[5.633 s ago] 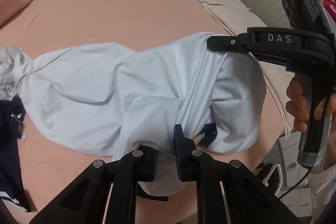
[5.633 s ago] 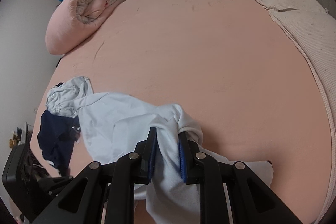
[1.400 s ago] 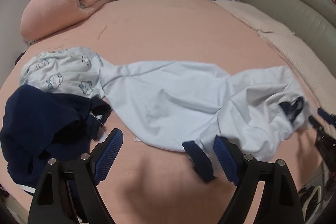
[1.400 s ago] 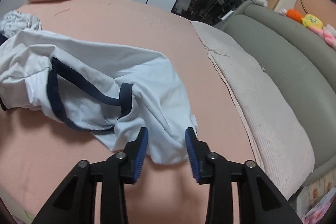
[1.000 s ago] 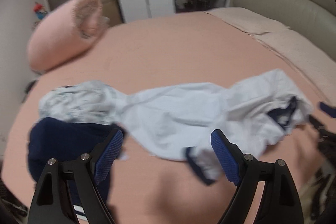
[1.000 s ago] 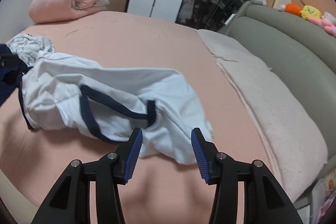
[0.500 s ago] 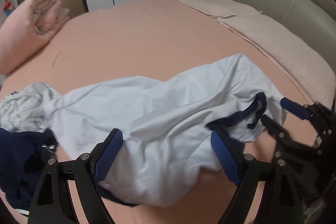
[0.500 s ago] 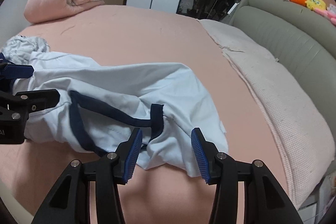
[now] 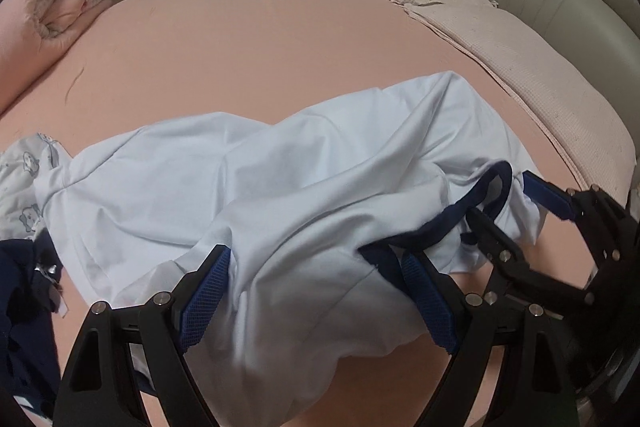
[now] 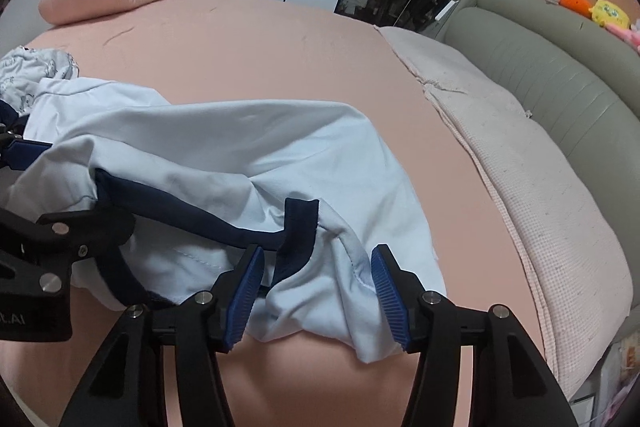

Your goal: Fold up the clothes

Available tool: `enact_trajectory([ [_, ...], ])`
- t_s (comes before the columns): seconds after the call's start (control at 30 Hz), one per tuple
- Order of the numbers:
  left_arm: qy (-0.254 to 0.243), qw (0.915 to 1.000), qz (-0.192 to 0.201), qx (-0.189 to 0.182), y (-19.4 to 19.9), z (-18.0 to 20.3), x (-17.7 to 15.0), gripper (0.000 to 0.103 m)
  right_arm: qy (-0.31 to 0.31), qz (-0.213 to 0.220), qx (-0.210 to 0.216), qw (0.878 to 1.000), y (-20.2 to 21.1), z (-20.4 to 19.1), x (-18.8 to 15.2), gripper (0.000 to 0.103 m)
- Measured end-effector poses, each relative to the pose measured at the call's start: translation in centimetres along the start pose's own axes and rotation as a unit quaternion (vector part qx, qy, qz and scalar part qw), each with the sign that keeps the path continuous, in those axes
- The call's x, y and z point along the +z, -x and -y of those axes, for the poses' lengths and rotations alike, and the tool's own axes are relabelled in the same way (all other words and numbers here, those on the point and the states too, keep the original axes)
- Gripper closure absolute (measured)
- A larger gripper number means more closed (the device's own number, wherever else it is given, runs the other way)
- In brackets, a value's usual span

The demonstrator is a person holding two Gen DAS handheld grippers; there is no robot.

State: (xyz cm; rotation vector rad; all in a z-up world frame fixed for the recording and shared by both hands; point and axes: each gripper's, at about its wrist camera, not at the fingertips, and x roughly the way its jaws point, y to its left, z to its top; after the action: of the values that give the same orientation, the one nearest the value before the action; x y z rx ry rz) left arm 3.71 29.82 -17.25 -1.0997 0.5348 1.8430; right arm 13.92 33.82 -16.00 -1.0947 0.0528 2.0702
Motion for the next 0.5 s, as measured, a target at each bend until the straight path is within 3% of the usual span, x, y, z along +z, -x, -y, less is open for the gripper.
enact_trajectory([
  [0.2, -0.002, 0.9992, 0.014, 0.038, -1.3, 0.7, 0.5, 0.017, -0.011, 0.010, -0.046, 0.999, 0.0, 0.4, -0.1, 0.048],
  [0.33, 0.006, 0.9973, 0.029, 0.067, -1.2, 0.2, 0.2, 0.016, -0.026, 0.013, -0.113, 0.993, -0.2, 1.6, -0.2, 0.048],
  [0.5, 0.030, 0.9915, 0.047, 0.118, 0.1, -2.2, -0.8, 0.016, -0.054, 0.005, -0.130, 0.990, -0.4, 3.5, -0.3, 0.044],
])
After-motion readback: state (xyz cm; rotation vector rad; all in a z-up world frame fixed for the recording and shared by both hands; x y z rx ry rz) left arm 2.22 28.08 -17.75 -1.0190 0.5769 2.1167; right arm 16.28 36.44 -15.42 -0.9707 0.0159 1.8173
